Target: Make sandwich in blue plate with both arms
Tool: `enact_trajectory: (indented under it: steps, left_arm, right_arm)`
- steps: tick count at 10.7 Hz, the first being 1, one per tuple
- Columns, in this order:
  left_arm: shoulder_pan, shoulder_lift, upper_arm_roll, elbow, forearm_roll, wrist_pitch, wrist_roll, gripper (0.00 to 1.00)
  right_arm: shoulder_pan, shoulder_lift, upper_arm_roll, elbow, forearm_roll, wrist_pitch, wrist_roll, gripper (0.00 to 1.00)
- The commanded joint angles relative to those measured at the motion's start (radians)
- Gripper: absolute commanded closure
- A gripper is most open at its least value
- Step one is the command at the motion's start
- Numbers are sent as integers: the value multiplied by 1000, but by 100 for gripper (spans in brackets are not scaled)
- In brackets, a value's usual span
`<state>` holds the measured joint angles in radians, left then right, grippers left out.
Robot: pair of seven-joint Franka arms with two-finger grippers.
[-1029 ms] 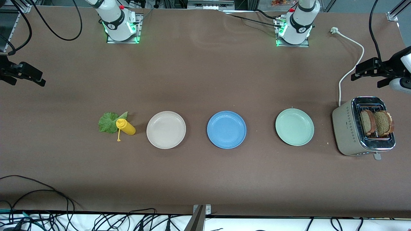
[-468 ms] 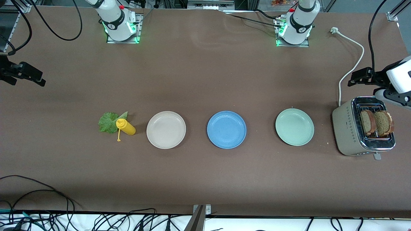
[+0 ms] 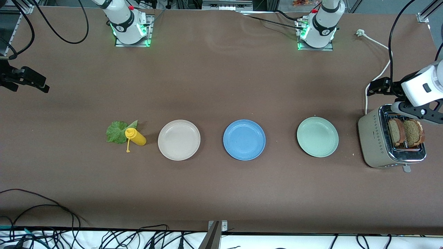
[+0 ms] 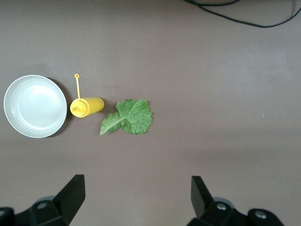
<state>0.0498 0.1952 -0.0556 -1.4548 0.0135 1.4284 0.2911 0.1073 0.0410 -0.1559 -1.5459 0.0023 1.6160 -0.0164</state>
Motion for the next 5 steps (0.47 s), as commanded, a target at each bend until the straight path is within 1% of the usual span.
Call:
enact_trajectory:
  steps: [1, 2, 3, 5]
  left_arm:
    - [-94, 10, 11, 57, 91, -2, -38, 0]
    - [-64, 33, 16, 86, -3, -2, -38, 0]
    - [-48, 62, 14, 100, -16, 13, -33, 0]
    - [-48, 72, 13, 116, -14, 12, -43, 0]
  right_arm:
    - [0, -6, 2, 13, -7, -24, 7, 0]
    - [0, -6, 2, 13, -7, -24, 7, 0]
    - [2, -6, 2, 13, -7, -24, 9, 0]
    - [0, -6, 2, 13, -7, -24, 7, 0]
